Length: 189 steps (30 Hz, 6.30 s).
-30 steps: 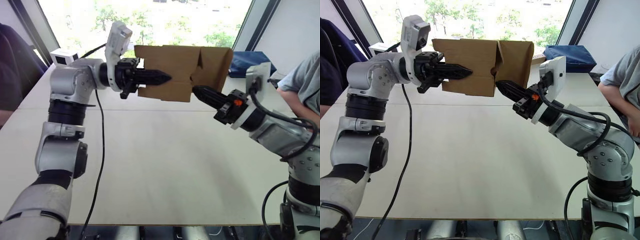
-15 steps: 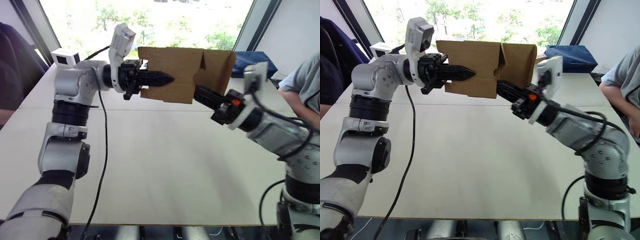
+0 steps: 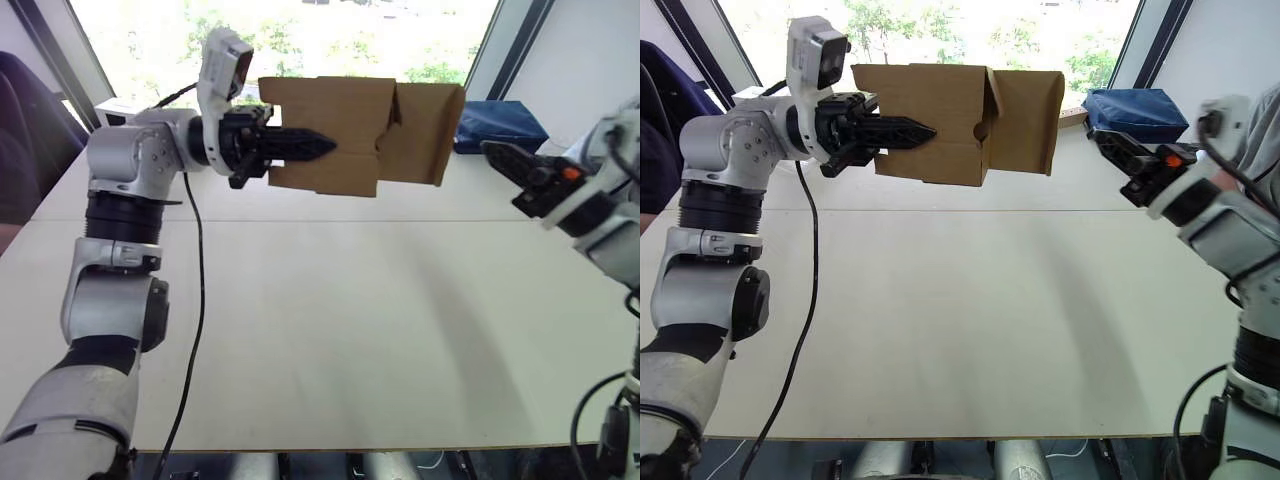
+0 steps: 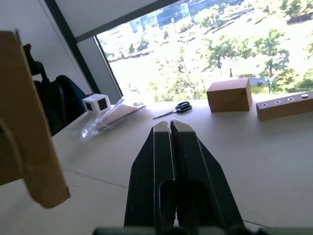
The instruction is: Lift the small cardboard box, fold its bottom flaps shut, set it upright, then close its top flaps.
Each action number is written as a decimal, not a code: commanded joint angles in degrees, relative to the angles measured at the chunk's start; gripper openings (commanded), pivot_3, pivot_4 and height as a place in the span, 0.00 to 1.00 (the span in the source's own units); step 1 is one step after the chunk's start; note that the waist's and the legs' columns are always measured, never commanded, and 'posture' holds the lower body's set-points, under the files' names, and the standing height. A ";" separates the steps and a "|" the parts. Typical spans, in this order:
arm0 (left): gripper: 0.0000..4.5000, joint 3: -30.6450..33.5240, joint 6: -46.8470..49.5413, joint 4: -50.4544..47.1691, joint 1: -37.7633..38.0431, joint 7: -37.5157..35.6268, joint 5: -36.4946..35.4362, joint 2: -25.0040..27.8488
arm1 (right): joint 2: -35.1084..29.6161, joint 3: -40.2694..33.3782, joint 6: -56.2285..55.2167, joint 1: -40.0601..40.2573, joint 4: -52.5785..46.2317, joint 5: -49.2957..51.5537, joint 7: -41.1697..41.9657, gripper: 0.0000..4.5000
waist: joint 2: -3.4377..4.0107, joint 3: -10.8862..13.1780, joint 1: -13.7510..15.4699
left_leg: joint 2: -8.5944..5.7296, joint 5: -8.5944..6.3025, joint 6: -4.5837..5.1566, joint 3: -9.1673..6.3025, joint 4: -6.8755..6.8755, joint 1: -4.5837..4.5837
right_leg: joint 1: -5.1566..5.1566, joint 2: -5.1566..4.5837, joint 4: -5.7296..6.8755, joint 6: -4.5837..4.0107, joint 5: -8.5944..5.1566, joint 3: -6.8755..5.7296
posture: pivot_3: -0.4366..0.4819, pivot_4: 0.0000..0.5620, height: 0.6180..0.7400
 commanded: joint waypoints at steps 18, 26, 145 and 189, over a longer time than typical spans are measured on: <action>0.00 1.69 -1.42 1.15 -1.56 1.49 -0.27 0.70 | 9.25 -2.46 2.74 -2.37 -9.06 11.67 -1.19 0.50 | 0.01 0.01 0.28 | 0.05 0.00 0.00 0.00 0.02 -0.03 | 0.01 -0.11 0.01 0.00 0.00 -0.02 | 0.48 0.27 1.00; 0.00 1.77 -2.11 3.87 -2.75 1.18 -0.62 0.14 | 13.36 -1.71 0.26 -0.91 -13.75 20.48 -6.47 0.50 | 0.01 0.01 0.25 | 0.06 0.00 0.00 0.00 0.02 -0.03 | 0.01 -0.11 0.01 -0.01 0.00 -0.02 | 0.48 0.27 1.00; 0.00 6.01 12.85 -1.80 2.57 13.64 -10.05 -5.99 | 29.54 9.11 -16.25 12.21 -18.73 13.32 -7.66 0.31 | 0.05 0.03 0.16 | 0.04 0.02 -0.04 -0.02 0.02 -0.01 | 0.02 -0.13 0.03 0.00 0.01 -0.03 | 0.48 0.27 1.00; 0.00 5.32 11.99 -1.80 2.85 13.11 -9.33 -6.78 | 25.78 13.69 -9.97 10.39 -22.11 10.17 -4.89 0.31 | 0.05 0.03 0.18 | 0.02 0.02 -0.04 -0.01 0.02 -0.01 | 0.02 -0.13 0.03 0.00 0.01 -0.03 | 0.48 0.27 1.00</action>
